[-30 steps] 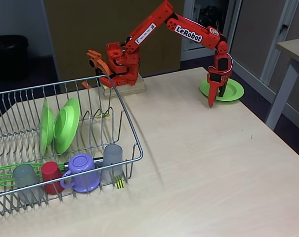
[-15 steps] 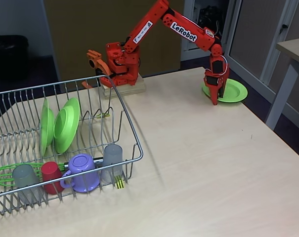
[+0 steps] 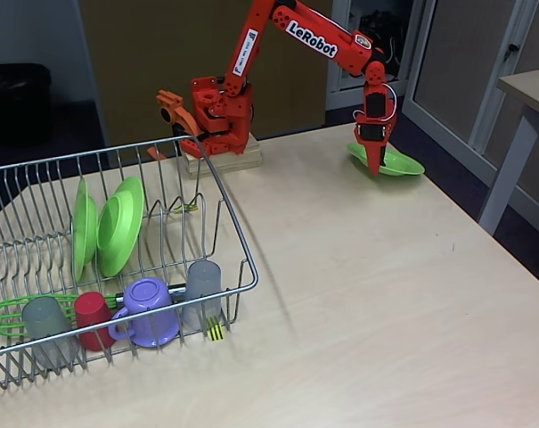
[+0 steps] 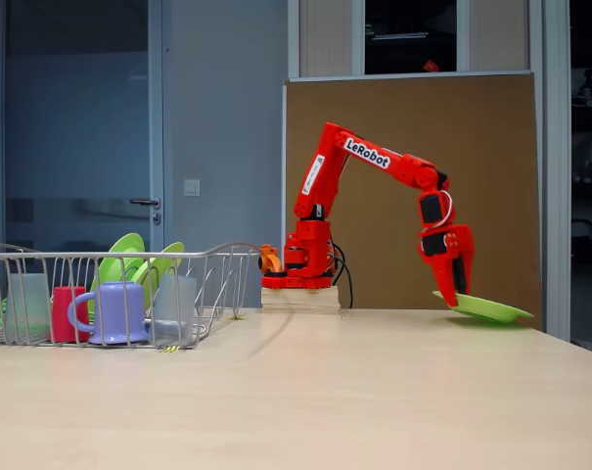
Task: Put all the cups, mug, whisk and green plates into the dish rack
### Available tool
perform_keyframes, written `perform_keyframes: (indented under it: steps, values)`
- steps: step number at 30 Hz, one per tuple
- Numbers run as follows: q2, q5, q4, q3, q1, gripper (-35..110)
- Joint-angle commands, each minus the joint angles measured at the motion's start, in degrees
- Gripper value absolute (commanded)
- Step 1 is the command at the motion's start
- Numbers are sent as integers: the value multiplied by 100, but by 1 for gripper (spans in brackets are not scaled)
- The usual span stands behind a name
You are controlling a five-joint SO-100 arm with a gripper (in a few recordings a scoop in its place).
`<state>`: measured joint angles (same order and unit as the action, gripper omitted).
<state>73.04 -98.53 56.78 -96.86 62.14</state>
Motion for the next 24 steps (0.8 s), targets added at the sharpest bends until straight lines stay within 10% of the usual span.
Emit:
perform_keyframes:
  steps: [1,24]
  values:
    - [659,677,870,167,-299,0]
    - [580,3639,4641,3674,-2417,0]
